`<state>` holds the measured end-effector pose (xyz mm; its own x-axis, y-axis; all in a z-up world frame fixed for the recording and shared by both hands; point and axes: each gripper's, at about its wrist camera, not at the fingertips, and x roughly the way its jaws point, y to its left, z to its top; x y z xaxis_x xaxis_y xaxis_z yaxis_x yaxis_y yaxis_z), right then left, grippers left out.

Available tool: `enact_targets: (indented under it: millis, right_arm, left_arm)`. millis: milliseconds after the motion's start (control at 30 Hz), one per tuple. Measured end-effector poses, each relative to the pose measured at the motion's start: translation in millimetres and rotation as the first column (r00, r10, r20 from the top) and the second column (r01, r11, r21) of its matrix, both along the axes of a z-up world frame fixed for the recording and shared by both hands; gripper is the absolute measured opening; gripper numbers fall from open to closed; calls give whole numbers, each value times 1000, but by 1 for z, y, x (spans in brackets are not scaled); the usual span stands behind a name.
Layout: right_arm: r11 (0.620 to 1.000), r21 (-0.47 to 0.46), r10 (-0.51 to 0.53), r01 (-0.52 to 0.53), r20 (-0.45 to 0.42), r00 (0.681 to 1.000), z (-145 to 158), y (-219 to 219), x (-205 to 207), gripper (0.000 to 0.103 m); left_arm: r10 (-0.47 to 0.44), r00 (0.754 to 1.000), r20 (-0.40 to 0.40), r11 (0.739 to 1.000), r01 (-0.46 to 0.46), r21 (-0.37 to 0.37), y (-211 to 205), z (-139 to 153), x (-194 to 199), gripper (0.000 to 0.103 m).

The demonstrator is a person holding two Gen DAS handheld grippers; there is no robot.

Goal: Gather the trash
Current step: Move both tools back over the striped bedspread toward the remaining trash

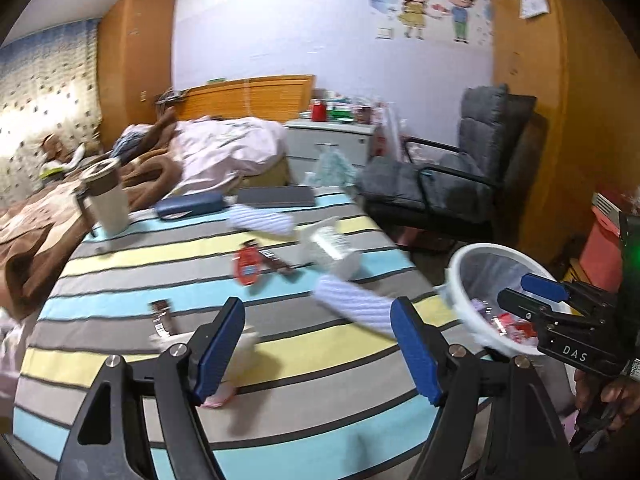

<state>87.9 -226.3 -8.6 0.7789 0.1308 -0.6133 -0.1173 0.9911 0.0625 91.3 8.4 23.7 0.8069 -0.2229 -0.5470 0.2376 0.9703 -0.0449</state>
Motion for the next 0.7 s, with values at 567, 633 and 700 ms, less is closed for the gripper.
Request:
enact_targets:
  millis: [567,633,700]
  right_arm:
    - [984,-50,167,-170,-62,984,-13,62,31,56]
    - [981,-64,177,-182,-73,981,-15,66,36,57]
    - [977,-71,196,-203,-91,976,-17,70,40,61]
  left_arm:
    - [79,994,-76,996,-81,-22,87,-24,10,80]
    - [62,993,-96,998,-64,-14,89,-29,15,81]
    - [44,993,-109,999,-44,8,89,-33,20,81]
